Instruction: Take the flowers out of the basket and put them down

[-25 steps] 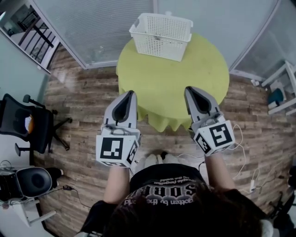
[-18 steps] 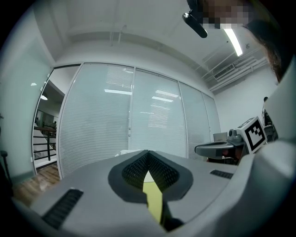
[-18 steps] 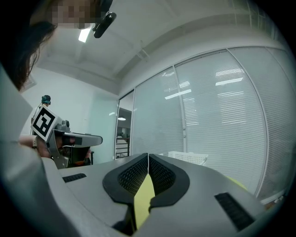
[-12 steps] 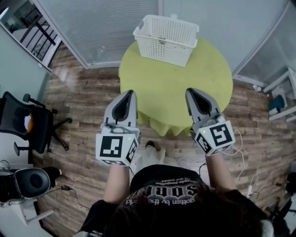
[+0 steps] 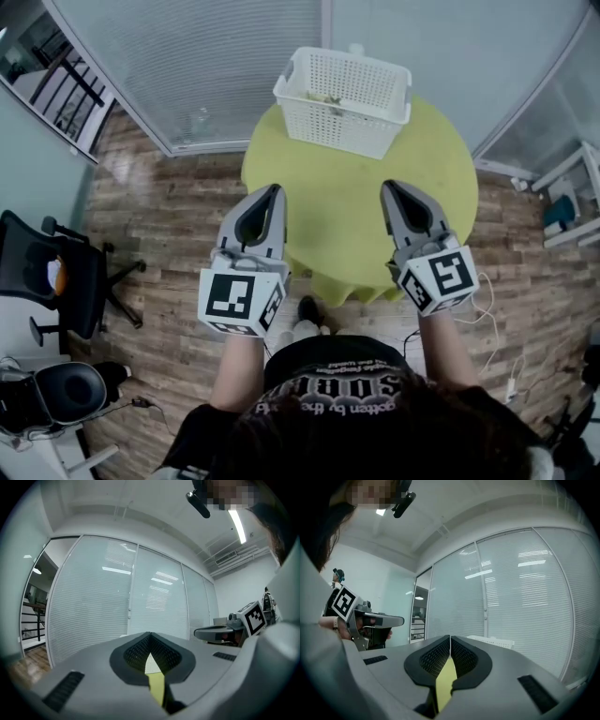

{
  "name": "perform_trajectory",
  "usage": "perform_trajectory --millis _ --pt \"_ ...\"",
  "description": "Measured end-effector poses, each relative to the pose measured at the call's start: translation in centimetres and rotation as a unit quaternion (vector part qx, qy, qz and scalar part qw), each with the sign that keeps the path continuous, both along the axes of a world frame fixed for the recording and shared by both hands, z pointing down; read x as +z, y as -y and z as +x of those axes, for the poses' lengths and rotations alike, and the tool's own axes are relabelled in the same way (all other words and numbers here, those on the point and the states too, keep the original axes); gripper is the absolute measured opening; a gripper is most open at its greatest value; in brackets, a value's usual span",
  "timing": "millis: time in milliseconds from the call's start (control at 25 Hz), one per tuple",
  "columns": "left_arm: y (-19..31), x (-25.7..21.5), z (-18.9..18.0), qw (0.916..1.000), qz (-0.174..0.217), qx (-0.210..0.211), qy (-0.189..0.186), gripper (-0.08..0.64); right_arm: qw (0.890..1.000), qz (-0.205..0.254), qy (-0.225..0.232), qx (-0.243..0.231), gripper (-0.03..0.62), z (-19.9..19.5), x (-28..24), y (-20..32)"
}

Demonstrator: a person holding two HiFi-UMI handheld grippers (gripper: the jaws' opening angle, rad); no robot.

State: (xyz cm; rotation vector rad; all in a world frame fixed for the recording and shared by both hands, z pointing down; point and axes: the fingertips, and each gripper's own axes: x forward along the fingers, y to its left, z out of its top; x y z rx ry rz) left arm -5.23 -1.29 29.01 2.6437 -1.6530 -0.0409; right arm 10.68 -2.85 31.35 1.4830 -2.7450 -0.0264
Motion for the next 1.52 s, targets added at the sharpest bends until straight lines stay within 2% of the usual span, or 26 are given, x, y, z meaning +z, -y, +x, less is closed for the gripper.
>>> perform_trajectory --millis 480,880,1520 --pt "7.1 -0.2 -2.5 0.9995 0.006 0.03 0.011 0.003 0.999 -0.001 0.001 0.045 0.029 -1.2 0.1 8.0" --pt "11.7 -0.1 -4.1 0.9992 0.011 0.037 0.013 0.003 0.997 0.009 -0.002 0.072 0.029 -2.3 -0.5 12.2" --pt "19.9 -0.3 -1.8 0.9993 0.017 0.027 0.019 0.003 0.999 0.006 -0.011 0.053 0.029 -0.7 -1.0 20.1"
